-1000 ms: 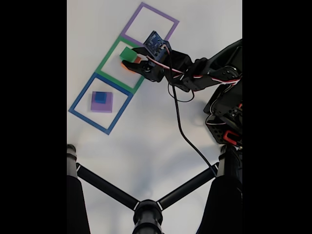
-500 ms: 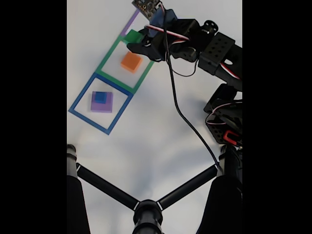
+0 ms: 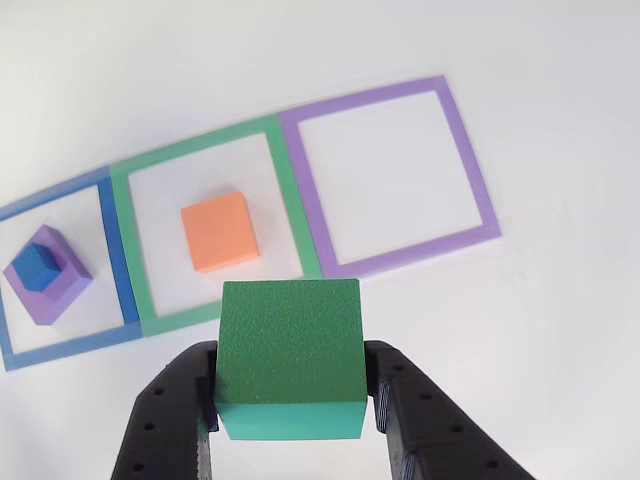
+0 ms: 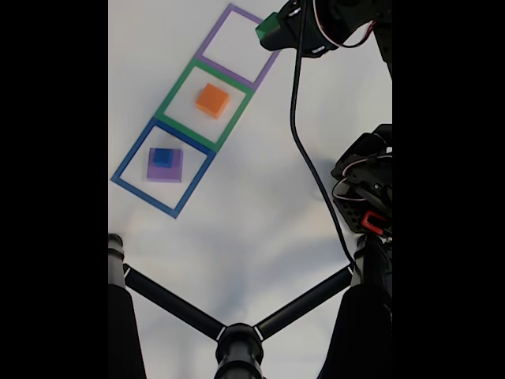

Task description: Tower of hanoi

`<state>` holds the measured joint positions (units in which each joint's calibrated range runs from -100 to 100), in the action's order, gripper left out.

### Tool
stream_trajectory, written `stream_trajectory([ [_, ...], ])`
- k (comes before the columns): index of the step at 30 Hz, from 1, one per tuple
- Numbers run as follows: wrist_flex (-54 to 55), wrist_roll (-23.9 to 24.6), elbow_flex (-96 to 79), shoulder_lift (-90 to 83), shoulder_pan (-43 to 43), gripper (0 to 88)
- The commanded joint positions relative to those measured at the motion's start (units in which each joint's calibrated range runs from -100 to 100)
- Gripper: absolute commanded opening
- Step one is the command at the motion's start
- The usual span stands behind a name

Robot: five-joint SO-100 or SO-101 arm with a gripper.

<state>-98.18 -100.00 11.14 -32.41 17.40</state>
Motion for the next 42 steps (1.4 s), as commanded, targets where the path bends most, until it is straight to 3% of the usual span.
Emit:
stream_trajectory([
  [1,0.04,0.0,0.99,1.0,2.39,4.8],
  [6,11.45,0.0,-14.09,-2.05,5.21,4.9],
  [14,46.58,0.0,-49.08,-9.18,9.02,4.9],
  [22,81.38,0.0,-72.25,-5.81,11.69,4.6],
  [33,116.59,0.0,-80.7,14.7,12.23,4.4],
  [42,129.87,0.0,-77.79,29.2,13.37,4.4],
])
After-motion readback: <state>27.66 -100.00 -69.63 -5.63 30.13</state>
